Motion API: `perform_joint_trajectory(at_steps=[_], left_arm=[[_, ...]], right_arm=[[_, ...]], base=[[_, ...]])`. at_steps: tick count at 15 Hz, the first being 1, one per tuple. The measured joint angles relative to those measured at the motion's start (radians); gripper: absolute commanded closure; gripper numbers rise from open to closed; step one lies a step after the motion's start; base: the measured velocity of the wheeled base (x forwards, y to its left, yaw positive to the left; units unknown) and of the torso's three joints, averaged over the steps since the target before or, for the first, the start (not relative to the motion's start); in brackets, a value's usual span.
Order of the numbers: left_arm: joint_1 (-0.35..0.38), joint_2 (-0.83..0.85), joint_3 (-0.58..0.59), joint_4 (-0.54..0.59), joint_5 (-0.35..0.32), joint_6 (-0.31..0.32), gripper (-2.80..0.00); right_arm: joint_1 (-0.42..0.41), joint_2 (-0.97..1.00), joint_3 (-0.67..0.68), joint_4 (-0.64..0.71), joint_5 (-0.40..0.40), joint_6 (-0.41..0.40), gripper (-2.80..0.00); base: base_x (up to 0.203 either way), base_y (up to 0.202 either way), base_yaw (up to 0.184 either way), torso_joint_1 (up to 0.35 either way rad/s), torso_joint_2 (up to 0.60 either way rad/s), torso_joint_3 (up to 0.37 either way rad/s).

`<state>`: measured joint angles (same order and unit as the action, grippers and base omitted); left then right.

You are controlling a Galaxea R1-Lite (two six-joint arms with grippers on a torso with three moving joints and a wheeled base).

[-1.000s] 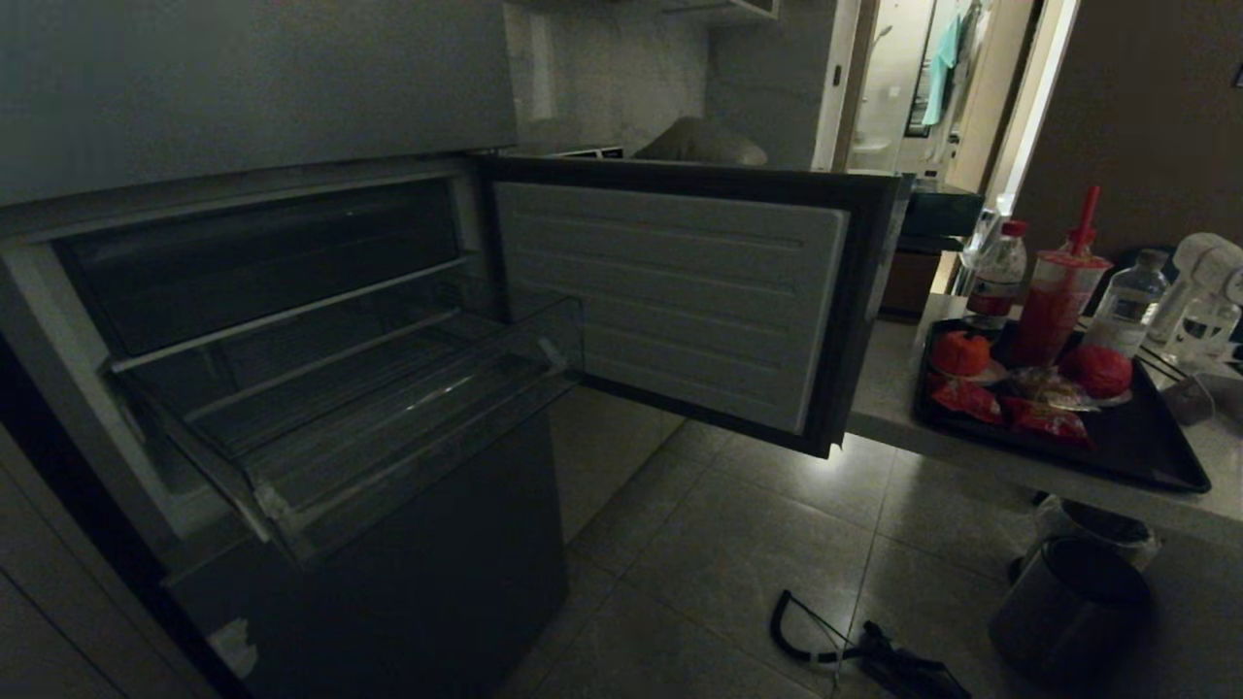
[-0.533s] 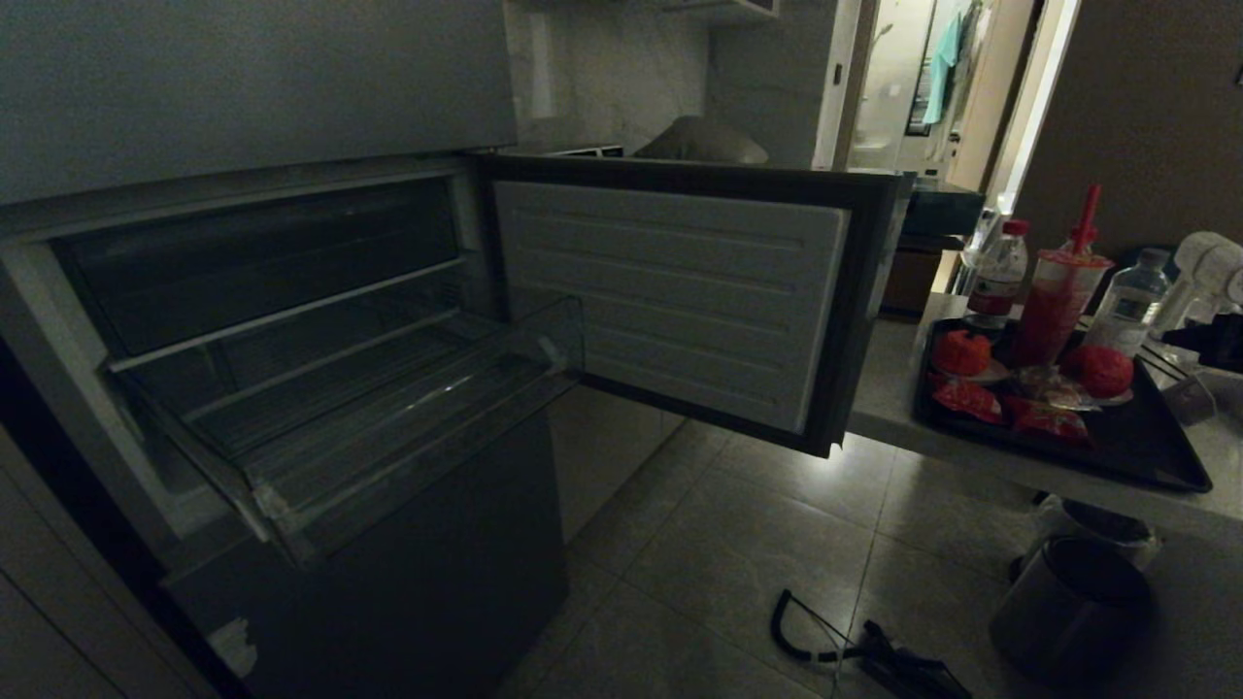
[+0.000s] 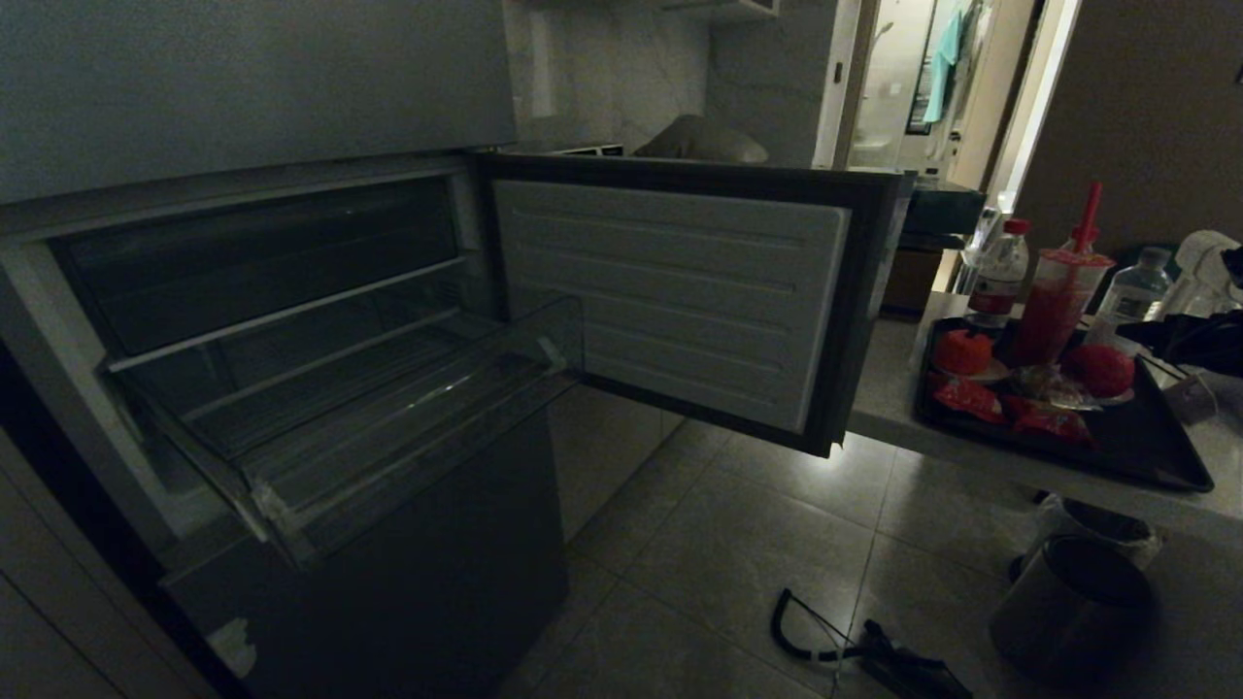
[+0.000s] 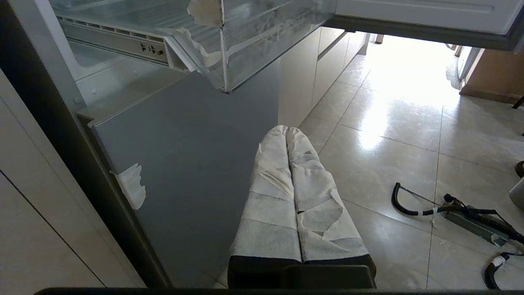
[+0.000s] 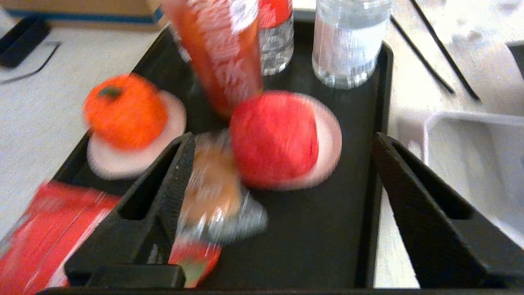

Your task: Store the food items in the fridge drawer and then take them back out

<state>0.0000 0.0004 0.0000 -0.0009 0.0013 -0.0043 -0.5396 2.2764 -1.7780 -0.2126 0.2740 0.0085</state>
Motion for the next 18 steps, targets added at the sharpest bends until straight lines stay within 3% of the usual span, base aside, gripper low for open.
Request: perform_joint_trajectory(at_steps=[6, 9, 11, 13, 18], left_arm=[[0.000, 0.000, 0.000, 0.000, 0.000, 0.000, 0.00], [0.000, 0.000, 0.000, 0.000, 0.000, 0.000, 0.00], [0.000, 0.000, 0.000, 0.000, 0.000, 0.000, 0.00], [0.000, 0.000, 0.000, 0.000, 0.000, 0.001, 0.00], [0.000, 0.000, 0.000, 0.000, 0.000, 0.001, 0.00]], right_arm=[[0.038, 0.161, -0.171, -0.038, 0.032, 0.027, -2.80], [0.061, 0.218, -0.179, -0.153, 0.023, 0.028, -2.80], [0.073, 0.249, -0.180, -0.227, -0.027, 0.027, -2.80], [0.077, 0.264, -0.175, -0.246, -0.065, 0.026, -2.80], [0.076, 0.284, -0.165, -0.253, -0.067, 0.028, -2.80]], base=[[0.000, 0.000, 0.000, 0.000, 0.00, 0.000], [0.000, 0.000, 0.000, 0.000, 0.00, 0.000], [0.000, 0.000, 0.000, 0.000, 0.00, 0.000], [0.000, 0.000, 0.000, 0.000, 0.00, 0.000], [0.000, 0.000, 0.000, 0.000, 0.00, 0.000]])
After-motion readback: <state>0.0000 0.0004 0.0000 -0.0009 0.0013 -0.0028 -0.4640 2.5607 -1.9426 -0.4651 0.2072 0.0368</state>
